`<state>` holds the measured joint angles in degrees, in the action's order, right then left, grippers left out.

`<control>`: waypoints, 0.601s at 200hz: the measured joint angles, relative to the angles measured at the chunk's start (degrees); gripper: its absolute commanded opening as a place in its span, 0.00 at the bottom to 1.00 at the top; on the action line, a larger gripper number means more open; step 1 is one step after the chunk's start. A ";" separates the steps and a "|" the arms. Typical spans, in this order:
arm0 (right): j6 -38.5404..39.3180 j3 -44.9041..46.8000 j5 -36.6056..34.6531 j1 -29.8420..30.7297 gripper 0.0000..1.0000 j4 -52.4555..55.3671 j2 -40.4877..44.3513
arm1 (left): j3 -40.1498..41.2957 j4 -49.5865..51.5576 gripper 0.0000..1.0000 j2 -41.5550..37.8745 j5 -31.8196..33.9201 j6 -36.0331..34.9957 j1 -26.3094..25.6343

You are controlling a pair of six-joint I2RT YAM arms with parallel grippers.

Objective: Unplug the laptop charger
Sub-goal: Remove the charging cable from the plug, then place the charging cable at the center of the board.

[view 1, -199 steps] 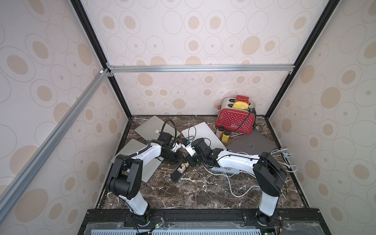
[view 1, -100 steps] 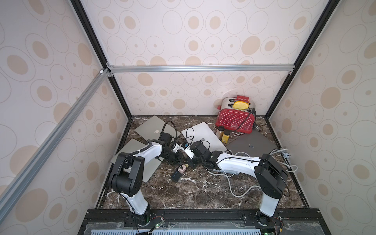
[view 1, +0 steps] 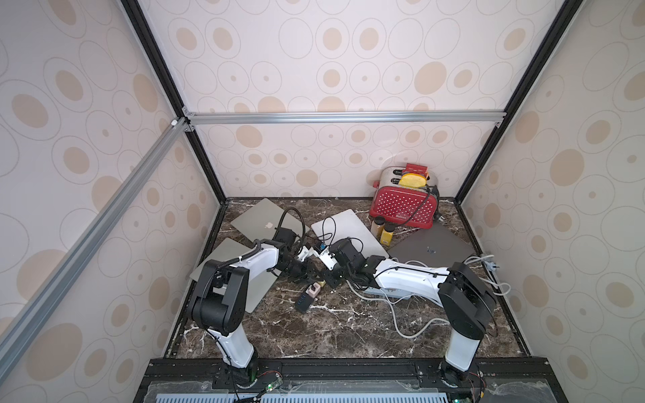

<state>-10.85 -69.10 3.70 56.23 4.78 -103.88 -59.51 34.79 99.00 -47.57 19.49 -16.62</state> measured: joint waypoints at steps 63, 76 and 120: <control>3.61 1.42 -3.37 0.66 0.00 -2.82 3.65 | -0.37 0.09 0.33 1.46 -1.03 0.02 0.09; 2.38 1.42 -3.23 0.04 0.00 -4.66 4.68 | -0.37 0.15 0.33 1.55 -1.14 0.02 0.11; 0.26 0.26 -5.33 -1.16 0.00 -1.03 4.94 | -0.42 0.17 0.34 1.53 -1.29 0.00 0.13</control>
<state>-10.59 -68.84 -1.63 55.07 3.75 -98.94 -59.92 34.96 100.53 -48.86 19.49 -16.49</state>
